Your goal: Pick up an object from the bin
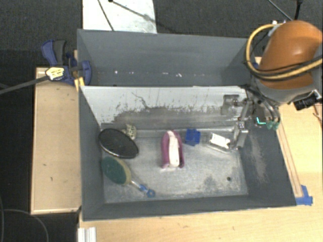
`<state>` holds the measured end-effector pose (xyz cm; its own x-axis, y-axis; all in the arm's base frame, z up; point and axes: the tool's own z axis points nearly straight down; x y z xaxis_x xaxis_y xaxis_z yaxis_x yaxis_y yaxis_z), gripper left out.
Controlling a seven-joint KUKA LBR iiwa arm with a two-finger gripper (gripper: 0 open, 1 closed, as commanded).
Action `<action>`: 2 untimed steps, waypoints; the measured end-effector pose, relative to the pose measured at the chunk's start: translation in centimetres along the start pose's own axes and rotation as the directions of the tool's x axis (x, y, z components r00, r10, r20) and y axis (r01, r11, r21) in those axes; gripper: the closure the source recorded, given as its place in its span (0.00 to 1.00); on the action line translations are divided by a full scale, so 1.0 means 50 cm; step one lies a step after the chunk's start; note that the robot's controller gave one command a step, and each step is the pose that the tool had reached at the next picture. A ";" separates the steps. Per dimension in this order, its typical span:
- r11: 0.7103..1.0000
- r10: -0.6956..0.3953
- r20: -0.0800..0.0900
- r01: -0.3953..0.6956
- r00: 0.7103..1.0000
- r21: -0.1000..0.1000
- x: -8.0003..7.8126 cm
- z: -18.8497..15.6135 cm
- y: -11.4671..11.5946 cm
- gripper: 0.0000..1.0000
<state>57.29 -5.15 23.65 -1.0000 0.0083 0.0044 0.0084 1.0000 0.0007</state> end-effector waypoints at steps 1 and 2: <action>0.997 -0.075 0.001 0.075 0.997 0.001 -0.009 0.340 -0.139 0.00; 0.998 0.067 0.012 -0.067 0.998 0.000 -0.033 0.269 -0.137 0.00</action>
Offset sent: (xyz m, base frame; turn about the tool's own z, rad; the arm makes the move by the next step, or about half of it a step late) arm 0.0043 -0.0679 -0.1665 -0.0788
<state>58.82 -12.02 10.18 -0.9971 0.0755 -0.0078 0.0755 0.9971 -0.0001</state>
